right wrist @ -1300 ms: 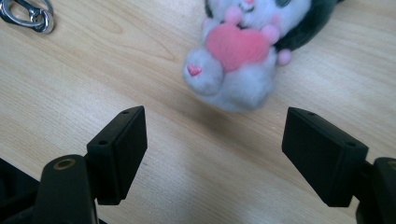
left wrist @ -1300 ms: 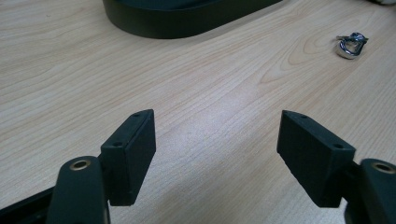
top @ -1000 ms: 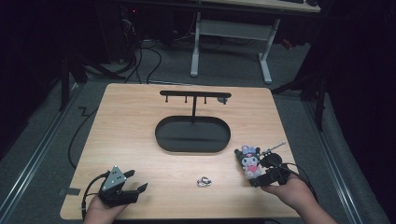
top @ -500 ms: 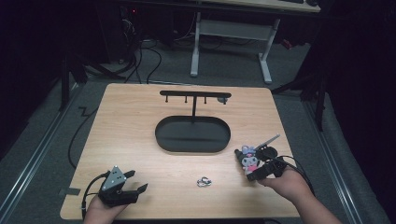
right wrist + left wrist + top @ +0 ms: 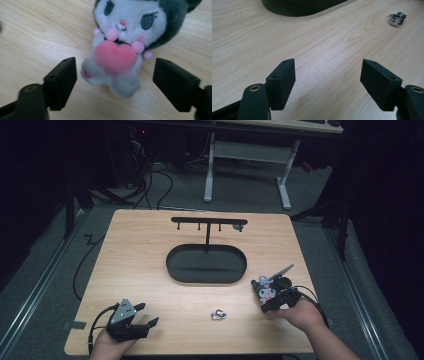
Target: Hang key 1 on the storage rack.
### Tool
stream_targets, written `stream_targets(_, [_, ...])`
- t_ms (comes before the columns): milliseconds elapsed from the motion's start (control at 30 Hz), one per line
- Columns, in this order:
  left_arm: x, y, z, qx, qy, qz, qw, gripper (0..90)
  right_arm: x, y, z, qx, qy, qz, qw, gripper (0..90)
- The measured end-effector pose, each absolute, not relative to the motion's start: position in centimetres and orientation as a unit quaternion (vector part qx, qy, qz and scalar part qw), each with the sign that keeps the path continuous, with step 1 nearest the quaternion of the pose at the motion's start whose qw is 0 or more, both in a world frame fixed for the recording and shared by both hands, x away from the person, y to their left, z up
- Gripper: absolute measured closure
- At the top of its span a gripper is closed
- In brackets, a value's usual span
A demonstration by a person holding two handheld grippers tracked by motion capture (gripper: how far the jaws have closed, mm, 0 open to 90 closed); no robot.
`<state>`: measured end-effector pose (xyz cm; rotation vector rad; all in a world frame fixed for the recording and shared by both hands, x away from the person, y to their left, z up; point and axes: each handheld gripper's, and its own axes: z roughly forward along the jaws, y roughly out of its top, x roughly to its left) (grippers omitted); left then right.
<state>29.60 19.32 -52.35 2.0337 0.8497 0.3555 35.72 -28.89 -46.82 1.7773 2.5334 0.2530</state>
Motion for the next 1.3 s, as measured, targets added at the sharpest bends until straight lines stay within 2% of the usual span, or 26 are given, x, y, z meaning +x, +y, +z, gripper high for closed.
stream_targets(267, [29.6,19.3,-52.4,0.821,0.339,0.14,0.437,28.9,36.2,-29.1,-48.0,0.592,0.801,0.082,0.009,24.7])
stream_targets(533, [29.6,19.2,-52.5,0.822,0.338,0.14,0.437,28.9,35.9,-29.1,-47.9,0.578,0.811,0.092,0.007,41.7])
stream_targets(667, [29.6,19.2,-52.5,0.823,0.337,0.138,0.436,28.8,35.7,-29.3,-47.7,0.56,0.823,0.097,0.013,42.2])
stream_targets(800, [29.5,19.1,-52.5,0.825,0.336,0.136,0.434,28.8,35.6,-29.4,-47.6,0.569,0.817,0.095,0.02,37.1])
stream_targets(1000, [29.6,19.1,-52.6,0.826,0.334,0.134,0.433,28.9,35.6,-29.5,-47.9,0.578,0.808,0.11,0.006,34.5])
stream_targets(1100, [29.5,19.1,-52.6,0.825,0.335,0.135,0.434,28.9,35.7,-29.3,-48.2,0.573,0.813,0.102,0.008,36.2])
stream_targets(1300, [29.6,19.2,-52.6,0.826,0.335,0.133,0.433,28.9,35.7,-29.2,-48.0,0.566,0.818,0.102,0.012,47.3])
